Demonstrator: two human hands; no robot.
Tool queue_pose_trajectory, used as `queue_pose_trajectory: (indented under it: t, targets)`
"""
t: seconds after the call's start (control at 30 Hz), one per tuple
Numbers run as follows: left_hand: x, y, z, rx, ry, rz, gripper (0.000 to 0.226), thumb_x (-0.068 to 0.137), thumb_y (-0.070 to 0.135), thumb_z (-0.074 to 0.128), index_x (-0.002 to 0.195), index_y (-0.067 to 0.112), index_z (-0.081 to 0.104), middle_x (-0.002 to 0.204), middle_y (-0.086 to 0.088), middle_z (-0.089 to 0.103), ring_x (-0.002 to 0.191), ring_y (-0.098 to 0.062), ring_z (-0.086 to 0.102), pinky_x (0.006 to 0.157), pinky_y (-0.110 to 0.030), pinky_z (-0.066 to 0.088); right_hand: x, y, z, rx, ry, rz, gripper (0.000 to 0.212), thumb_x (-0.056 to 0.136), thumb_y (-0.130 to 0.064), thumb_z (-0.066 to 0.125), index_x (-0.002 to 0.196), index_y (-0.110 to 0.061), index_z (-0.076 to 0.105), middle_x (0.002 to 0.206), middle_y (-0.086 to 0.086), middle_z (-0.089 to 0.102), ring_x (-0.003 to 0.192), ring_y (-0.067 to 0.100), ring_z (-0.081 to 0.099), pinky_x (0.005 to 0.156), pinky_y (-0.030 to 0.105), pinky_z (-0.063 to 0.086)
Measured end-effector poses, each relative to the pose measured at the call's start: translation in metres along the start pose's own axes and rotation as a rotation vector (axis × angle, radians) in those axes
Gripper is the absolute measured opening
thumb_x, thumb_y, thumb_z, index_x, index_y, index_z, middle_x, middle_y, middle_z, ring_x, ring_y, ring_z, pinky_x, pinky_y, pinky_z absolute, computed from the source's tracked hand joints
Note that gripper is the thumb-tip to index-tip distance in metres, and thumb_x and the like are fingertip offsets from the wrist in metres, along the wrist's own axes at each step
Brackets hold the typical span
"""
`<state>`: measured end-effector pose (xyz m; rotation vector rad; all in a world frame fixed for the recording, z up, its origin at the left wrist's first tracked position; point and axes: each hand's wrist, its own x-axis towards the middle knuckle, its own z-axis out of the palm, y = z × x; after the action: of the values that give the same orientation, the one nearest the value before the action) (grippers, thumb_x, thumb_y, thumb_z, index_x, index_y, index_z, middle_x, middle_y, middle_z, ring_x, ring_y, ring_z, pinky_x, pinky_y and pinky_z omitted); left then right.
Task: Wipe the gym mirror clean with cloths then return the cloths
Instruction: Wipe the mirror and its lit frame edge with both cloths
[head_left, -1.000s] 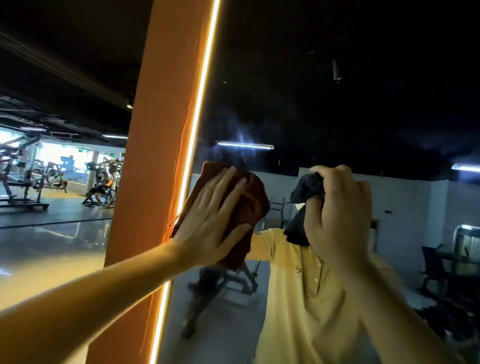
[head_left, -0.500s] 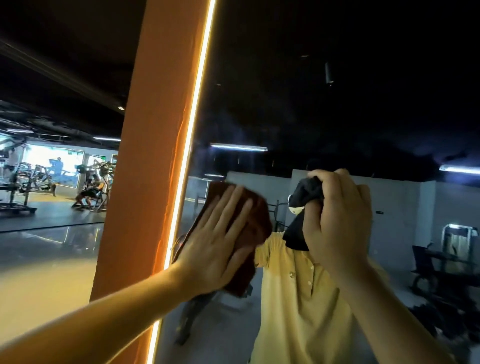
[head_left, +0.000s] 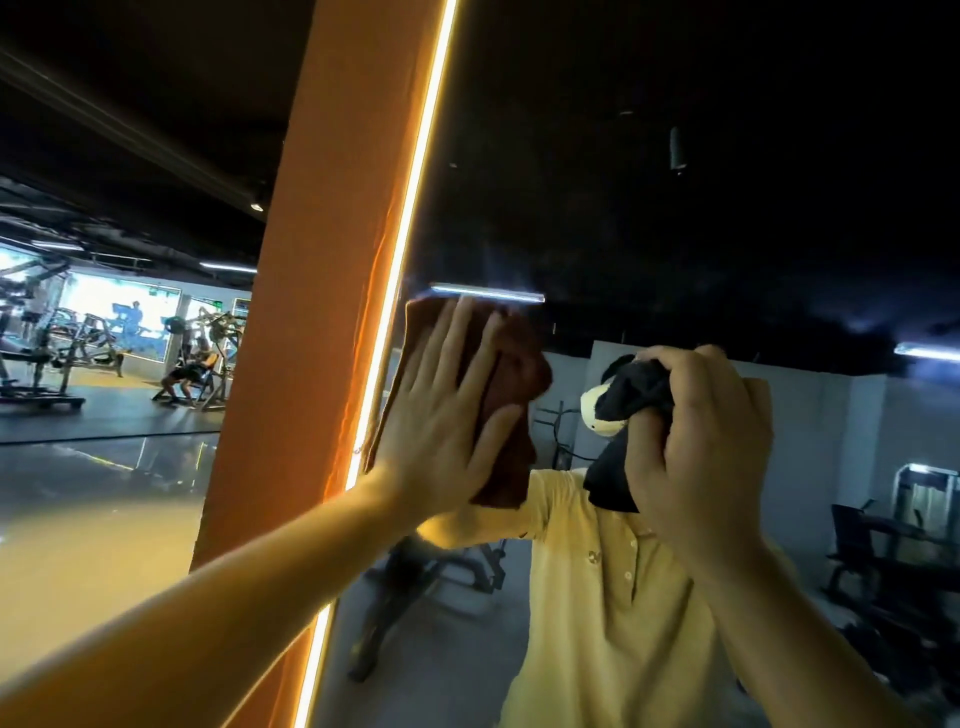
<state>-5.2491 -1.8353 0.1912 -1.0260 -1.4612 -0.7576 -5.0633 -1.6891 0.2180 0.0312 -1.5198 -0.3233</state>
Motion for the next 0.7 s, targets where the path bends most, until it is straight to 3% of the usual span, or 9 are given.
queue_pose_trajectory:
  t: [0.1,0.17,0.4,0.47,0.6,0.7]
  targets:
    - [-0.074,-0.016,-0.006,0.002,-0.107,0.032,0.076,0.109,0.058,0.023,0.167,0.009,0.017,0.175,-0.016,0.006,0.162,-0.034,0.008,0.126,-0.063,0.024,0.000,-0.001,0.000,-0.001,-0.017,0.012,0.035,0.086,-0.012,0.052,0.120,-0.008,0.060,0.104,0.011,0.062,0.090,0.030,0.060,0.085,0.040,0.038]
    - [-0.074,-0.025,-0.014,0.033,-0.157,0.023,0.079,0.109,0.061,0.022,0.167,0.007,0.016,0.175,-0.017,0.008,0.162,-0.035,0.009,0.124,-0.064,0.028,-0.001,-0.003,-0.001,-0.002,-0.036,0.024,0.035,0.087,-0.015,0.049,0.121,-0.009,0.058,0.104,0.011,0.061,0.090,0.030,0.059,0.086,0.040,0.038]
    - [0.114,-0.001,-0.023,-0.006,0.017,-0.163,0.079,0.108,0.061,0.024,0.169,0.016,0.002,0.176,-0.011,-0.005,0.163,-0.028,-0.007,0.132,-0.050,0.004,-0.001,-0.003,-0.003,0.004,-0.038,0.033,0.036,0.086,-0.018,0.048,0.118,-0.007,0.060,0.107,0.013,0.065,0.093,0.033,0.063,0.086,0.031,0.032]
    - [0.108,0.018,-0.010,-0.006,0.033,-0.036,0.076,0.109,0.059,0.028,0.168,0.018,0.003,0.176,-0.009,-0.006,0.163,-0.024,-0.008,0.132,-0.044,-0.003,0.000,-0.003,-0.002,0.008,-0.025,0.020,0.036,0.085,-0.017,0.050,0.117,-0.005,0.062,0.107,0.014,0.066,0.092,0.032,0.063,0.085,0.034,0.034]
    - [0.028,0.022,0.006,0.069,-0.126,0.503,0.068,0.111,0.052,0.031,0.168,0.023,0.009,0.177,-0.007,-0.004,0.163,-0.025,-0.004,0.131,-0.041,-0.006,-0.001,-0.004,-0.003,0.075,0.025,0.068,0.033,0.085,-0.013,0.052,0.116,-0.006,0.060,0.103,0.011,0.063,0.086,0.025,0.057,0.078,0.028,0.031]
    - [0.050,-0.018,-0.015,0.198,-0.230,0.643,0.072,0.109,0.058,0.032,0.169,0.026,0.006,0.175,-0.005,-0.007,0.162,-0.023,-0.009,0.131,-0.041,-0.010,-0.004,-0.003,-0.005,0.120,0.040,0.089,0.033,0.086,-0.016,0.051,0.115,-0.002,0.061,0.104,0.014,0.065,0.084,0.026,0.058,0.075,0.029,0.033]
